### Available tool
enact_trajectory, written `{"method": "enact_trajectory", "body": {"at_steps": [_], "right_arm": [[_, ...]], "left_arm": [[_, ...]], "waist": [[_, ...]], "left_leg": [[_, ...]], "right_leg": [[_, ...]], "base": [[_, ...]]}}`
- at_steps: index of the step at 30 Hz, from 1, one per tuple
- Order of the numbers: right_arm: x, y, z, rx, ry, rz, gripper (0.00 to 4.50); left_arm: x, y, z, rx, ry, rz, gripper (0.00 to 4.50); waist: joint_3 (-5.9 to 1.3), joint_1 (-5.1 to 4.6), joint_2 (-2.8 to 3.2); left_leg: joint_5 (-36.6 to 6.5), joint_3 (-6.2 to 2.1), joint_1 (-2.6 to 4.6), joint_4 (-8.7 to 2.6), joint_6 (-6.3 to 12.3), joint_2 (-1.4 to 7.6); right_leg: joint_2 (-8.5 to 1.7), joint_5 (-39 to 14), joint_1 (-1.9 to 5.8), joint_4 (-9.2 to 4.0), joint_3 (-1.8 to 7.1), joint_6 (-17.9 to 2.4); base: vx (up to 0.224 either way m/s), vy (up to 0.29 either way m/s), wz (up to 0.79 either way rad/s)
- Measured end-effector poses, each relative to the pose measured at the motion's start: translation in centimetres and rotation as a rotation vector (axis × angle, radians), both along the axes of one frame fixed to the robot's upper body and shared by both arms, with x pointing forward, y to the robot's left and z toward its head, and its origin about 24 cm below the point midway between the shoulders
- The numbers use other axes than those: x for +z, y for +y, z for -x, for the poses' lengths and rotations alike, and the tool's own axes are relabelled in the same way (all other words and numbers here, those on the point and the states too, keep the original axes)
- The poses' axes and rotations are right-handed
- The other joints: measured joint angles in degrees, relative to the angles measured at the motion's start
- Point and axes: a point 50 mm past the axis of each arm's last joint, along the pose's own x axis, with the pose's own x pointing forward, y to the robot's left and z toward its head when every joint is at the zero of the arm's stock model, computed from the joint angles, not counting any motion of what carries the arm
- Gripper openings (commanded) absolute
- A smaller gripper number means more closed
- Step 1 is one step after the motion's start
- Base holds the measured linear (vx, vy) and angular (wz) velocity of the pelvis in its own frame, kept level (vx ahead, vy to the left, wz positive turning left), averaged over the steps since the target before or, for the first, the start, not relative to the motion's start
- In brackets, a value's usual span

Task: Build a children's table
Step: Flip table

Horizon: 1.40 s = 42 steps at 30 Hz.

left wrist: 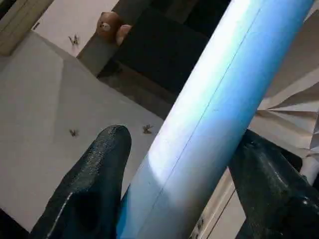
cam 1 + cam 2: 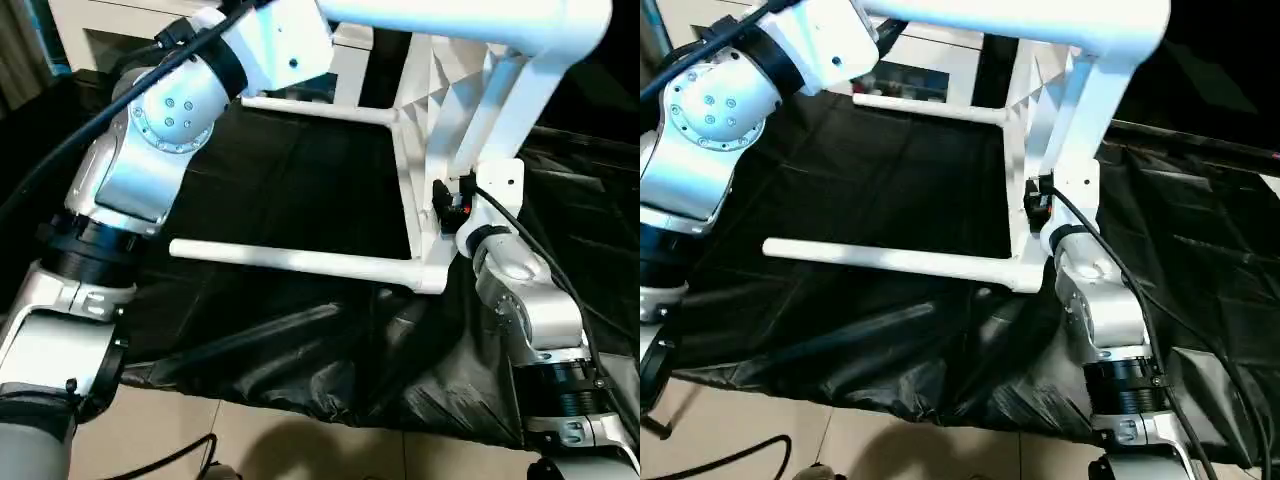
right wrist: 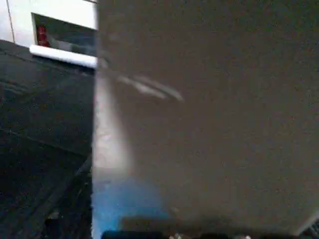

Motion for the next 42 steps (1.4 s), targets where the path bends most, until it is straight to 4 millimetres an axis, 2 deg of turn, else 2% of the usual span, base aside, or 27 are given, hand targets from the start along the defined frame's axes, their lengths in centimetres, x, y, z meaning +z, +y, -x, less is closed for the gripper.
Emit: {"method": "enact_trajectory", "body": {"at_steps": [8, 13, 17, 19, 21, 25, 27, 30, 34, 36, 38, 42], "right_arm": [[0.2, -0.5, -0.1, 0.004, -0.019, 0.018, 2.03], [1.8, -1.7, -0.5, 0.033, -0.062, 0.072, 2.02], [4.6, -2.6, -1.1, 0.057, -0.161, 0.133, 2.01], [6.8, -3.1, -1.4, 0.073, -0.231, 0.172, 2.01], [9.0, -3.6, -1.6, 0.094, -0.285, 0.215, 1.98], [12.3, -4.1, -1.8, 0.135, -0.358, 0.265, 1.96], [14.2, -4.4, -1.8, 0.166, -0.385, 0.306, 1.96], [16.0, -4.7, -1.6, 0.218, -0.401, 0.350, 1.96], [17.3, -5.2, -1.3, 0.270, -0.386, 0.378, 1.96], [17.7, -5.4, -1.3, 0.286, -0.381, 0.393, 2.62], [17.8, -5.3, -1.2, 0.331, -0.374, 0.386, 2.62], [17.8, -5.4, -1.1, 0.374, -0.353, 0.397, 3.10]], "left_arm": [[0.2, -0.1, 0.0, 0.001, -0.003, -0.032, 2.84], [0.9, -0.1, 0.0, 0.010, -0.014, -0.022, 2.70], [2.1, 1.0, 0.2, 0.024, -0.019, 0.064, 2.57], [2.7, 1.9, 0.3, 0.030, -0.011, 0.140, 2.56], [3.1, 2.6, 0.4, 0.036, -0.004, 0.208, 2.53], [2.1, 4.4, 0.8, 0.055, 0.038, 0.319, 2.43], [1.4, 4.9, 1.3, 0.056, 0.053, 0.363, 2.35], [0.6, 5.5, 1.8, 0.055, 0.082, 0.411, 2.22], [0.1, 5.6, 2.6, 0.049, 0.092, 0.426, 2.08], [0.0, 5.6, 2.6, 0.044, 0.100, 0.428, 2.02], [-0.2, 6.0, 2.5, 0.062, 0.119, 0.439, 2.00], [-0.4, 6.2, 2.4, 0.073, 0.134, 0.439, 1.98]], "waist": [[0.16, 0.05, 0.25], [0.56, 0.09, 0.94], [0.72, 0.17, 1.22], [0.80, 0.21, 1.33], [0.85, 0.20, 1.41], [0.92, 0.08, 1.46], [0.93, 0.04, 1.44], [0.78, 0.23, 1.11], [0.55, 0.34, 0.63], [0.50, 0.35, 0.40], [0.42, 0.27, 0.28], [0.22, 0.09, -0.03]], "left_leg": [[0.0, 0.02, -0.01, 0.00, 0.00, -0.01], [0.0, 0.06, -0.11, -0.01, 0.08, -0.02], [0.3, 0.13, -0.31, -0.04, 0.50, -0.06], [0.4, 0.18, -0.44, -0.03, 0.61, -0.07], [0.5, 0.18, -0.42, -0.03, 0.74, -0.07], [0.7, 0.18, -0.36, 0.03, 0.67, -0.04], [0.7, 0.18, -0.38, 0.16, 0.68, -0.03], [0.7, 0.14, -0.37, 0.26, 0.68, -0.01], [0.7, 0.13, -0.39, 0.35, 0.72, 0.00], [0.7, 0.11, -0.40, 0.41, 0.73, -0.01], [0.7, 0.11, -0.34, 0.44, 0.72, -0.01], [0.7, 0.05, -0.26, 0.51, 0.72, -0.01]], "right_leg": [[-0.03, 0.0, -0.01, 0.02, 0.02, 0.0], [-0.07, 0.0, -0.14, 0.05, 0.04, 0.0], [-0.06, -0.1, -0.58, 0.47, 0.09, -0.1], [-0.06, -0.2, -0.93, 0.75, 0.15, -0.2], [-0.03, -0.2, -0.93, 0.84, 0.09, -0.3], [-0.05, -0.1, -0.92, 0.86, 0.10, -0.1], [-0.05, 0.0, -0.89, 0.86, 0.10, 0.0], [-0.04, 0.0, -0.78, 0.86, 0.04, 0.0], [-0.10, 0.0, -0.63, 0.83, 0.07, 0.0], [-0.10, 0.0, -0.59, 0.83, 0.05, 0.0], [-0.10, 0.0, -0.52, 0.84, 0.04, 0.0], [-0.09, 0.0, -0.39, 0.81, -0.02, 0.0]], "base": [[0.000, 0.000, 0.00], [0.000, 0.000, 0.00], [0.000, 0.000, 0.00], [0.000, 0.000, 0.00], [0.000, 0.000, 0.00], [0.000, 0.000, 0.00], [0.000, 0.000, 0.00], [0.000, 0.000, 0.00], [0.000, 0.000, 0.00], [0.000, 0.000, 0.00], [0.000, 0.000, 0.00], [0.000, 0.000, 0.00]]}}
